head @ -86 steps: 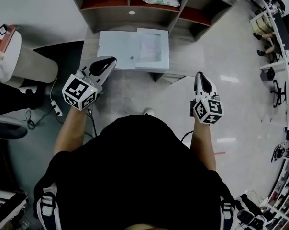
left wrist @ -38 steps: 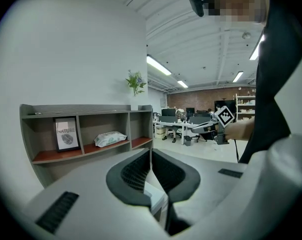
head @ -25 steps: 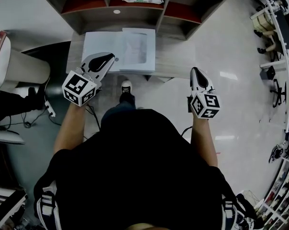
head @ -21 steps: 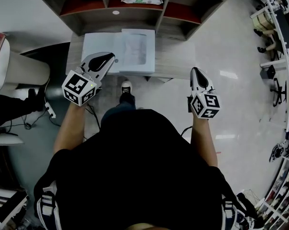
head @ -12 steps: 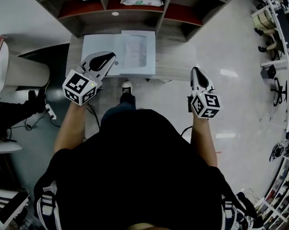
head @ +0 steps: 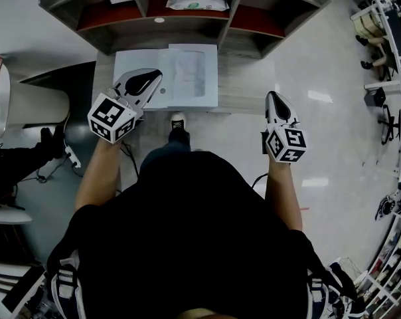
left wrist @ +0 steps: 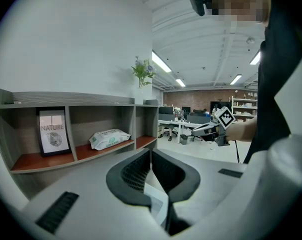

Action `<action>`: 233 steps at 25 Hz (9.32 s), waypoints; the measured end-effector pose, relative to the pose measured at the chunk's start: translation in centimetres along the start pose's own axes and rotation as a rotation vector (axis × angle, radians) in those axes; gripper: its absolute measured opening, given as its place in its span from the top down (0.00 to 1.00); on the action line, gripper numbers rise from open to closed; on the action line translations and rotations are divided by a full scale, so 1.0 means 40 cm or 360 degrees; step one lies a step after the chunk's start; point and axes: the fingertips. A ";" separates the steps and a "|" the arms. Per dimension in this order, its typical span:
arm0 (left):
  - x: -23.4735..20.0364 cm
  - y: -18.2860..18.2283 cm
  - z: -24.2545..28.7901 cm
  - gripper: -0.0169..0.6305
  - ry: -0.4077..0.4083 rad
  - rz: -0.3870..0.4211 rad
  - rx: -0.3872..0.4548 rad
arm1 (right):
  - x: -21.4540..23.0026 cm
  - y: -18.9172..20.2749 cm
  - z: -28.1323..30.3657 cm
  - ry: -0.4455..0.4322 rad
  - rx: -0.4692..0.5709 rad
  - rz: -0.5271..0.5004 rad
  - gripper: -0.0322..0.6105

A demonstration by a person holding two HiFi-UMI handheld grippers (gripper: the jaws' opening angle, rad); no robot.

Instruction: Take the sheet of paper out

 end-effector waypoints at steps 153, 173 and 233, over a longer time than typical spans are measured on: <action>-0.327 0.710 0.427 0.93 0.0222 -0.0522 -0.0818 | -0.085 0.122 0.640 -0.0375 -0.0645 -0.0148 0.92; -0.229 0.873 0.486 0.81 0.0336 -0.0592 -0.0950 | -0.102 0.182 0.634 -0.0393 -0.0754 -0.0156 0.92; -0.174 1.017 0.614 0.91 0.0219 -0.1064 -0.1046 | -0.122 0.250 0.620 -0.0428 -0.0856 -0.0119 0.92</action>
Point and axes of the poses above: the fingertips, and each gripper's own axes: z forward along the fingers, x to its right, y out of its underside, and after that the axes turned 5 degrees about z, right-handed
